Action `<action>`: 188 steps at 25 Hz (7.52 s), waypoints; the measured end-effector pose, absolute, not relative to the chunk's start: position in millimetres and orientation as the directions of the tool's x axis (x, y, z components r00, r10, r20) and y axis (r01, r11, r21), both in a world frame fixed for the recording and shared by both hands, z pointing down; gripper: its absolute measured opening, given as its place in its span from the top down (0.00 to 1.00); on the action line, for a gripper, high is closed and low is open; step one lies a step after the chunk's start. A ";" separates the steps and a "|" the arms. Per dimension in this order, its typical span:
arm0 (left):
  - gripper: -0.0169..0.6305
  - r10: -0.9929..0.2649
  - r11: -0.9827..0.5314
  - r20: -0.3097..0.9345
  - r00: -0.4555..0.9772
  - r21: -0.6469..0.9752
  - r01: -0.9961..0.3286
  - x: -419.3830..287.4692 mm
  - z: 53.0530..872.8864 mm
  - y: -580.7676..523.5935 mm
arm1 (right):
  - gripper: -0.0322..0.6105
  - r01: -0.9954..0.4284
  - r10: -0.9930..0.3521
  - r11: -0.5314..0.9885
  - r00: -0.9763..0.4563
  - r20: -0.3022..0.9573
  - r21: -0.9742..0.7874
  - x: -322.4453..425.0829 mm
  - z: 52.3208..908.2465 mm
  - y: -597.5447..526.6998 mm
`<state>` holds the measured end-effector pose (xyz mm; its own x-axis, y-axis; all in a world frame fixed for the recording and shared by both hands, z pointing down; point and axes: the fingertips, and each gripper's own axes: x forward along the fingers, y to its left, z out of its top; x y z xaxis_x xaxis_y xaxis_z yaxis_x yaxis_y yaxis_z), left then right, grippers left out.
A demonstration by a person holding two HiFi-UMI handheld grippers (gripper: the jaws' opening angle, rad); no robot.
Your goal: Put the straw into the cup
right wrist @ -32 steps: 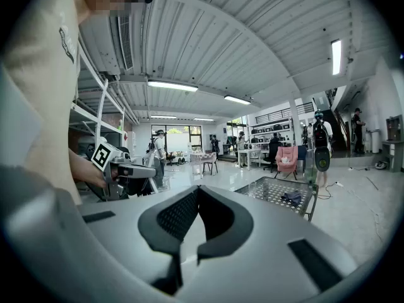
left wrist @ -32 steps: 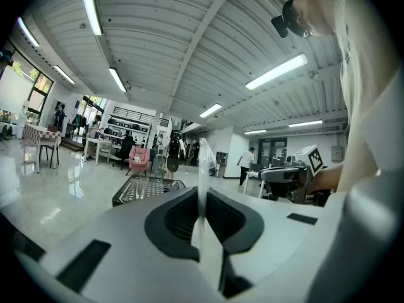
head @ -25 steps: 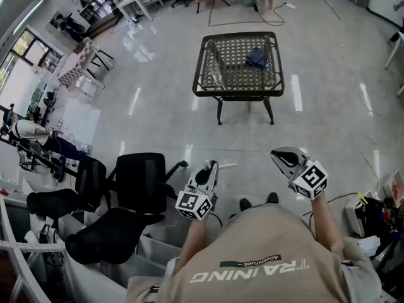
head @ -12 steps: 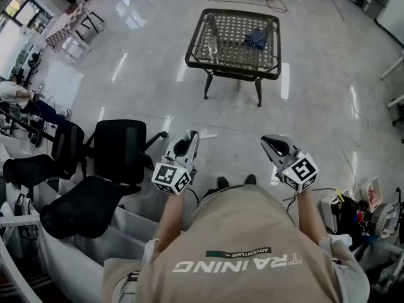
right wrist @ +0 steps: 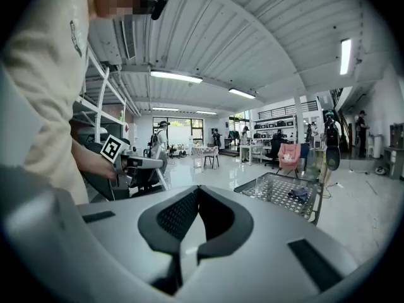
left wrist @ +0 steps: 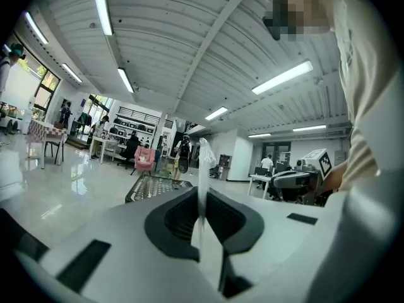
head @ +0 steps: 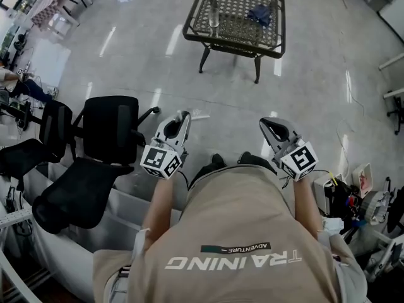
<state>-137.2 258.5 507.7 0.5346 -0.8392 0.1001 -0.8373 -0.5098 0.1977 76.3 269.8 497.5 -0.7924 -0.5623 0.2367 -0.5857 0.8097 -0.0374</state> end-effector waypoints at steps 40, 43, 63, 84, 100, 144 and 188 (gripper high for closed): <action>0.92 -0.868 -0.451 0.147 0.473 0.160 -0.878 -105.9 473.8 -53.3 | 0.92 -0.432 -0.413 0.879 -0.901 0.131 -0.202 97.7 512.1 -54.6; 0.92 -0.874 -0.433 0.154 0.461 0.186 -0.882 -110.3 483.6 -58.4 | 0.92 -0.428 -0.406 0.880 -0.903 0.142 -0.208 97.4 518.5 -60.6; 0.92 -0.826 -0.514 0.133 0.547 0.218 -0.829 -155.7 515.3 -192.6 | 0.92 -0.412 -0.374 0.898 -0.899 0.226 -0.155 22.3 525.9 -169.1; 0.92 -0.707 -0.660 0.129 0.695 0.234 -0.714 -173.5 521.8 -352.2 | 0.92 -0.577 -0.536 0.809 -0.802 0.265 -0.111 -5.5 514.5 -284.3; 0.92 -0.684 -0.636 0.250 0.686 0.256 -0.728 -145.0 580.3 -383.3 | 0.92 -0.598 -0.558 0.795 -0.787 0.262 -0.101 33.1 515.2 -310.4; 0.73 -0.772 -0.629 0.069 0.632 0.067 -0.775 -143.0 499.8 -375.6 | 0.92 -0.512 -0.494 0.847 -0.857 0.143 -0.144 26.3 482.9 -353.8; 0.95 -0.753 -0.657 -0.077 0.653 0.126 -0.743 -187.6 377.3 -402.2 | 0.92 -0.580 -0.581 0.813 -0.814 0.006 0.049 -3.6 382.0 -391.3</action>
<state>-187.6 -402.2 377.3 0.6533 -0.7532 -0.0771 -0.7430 -0.6574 0.1258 -3.6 -391.3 382.0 -0.8140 -0.5808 0.0062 -0.5799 0.8132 0.0488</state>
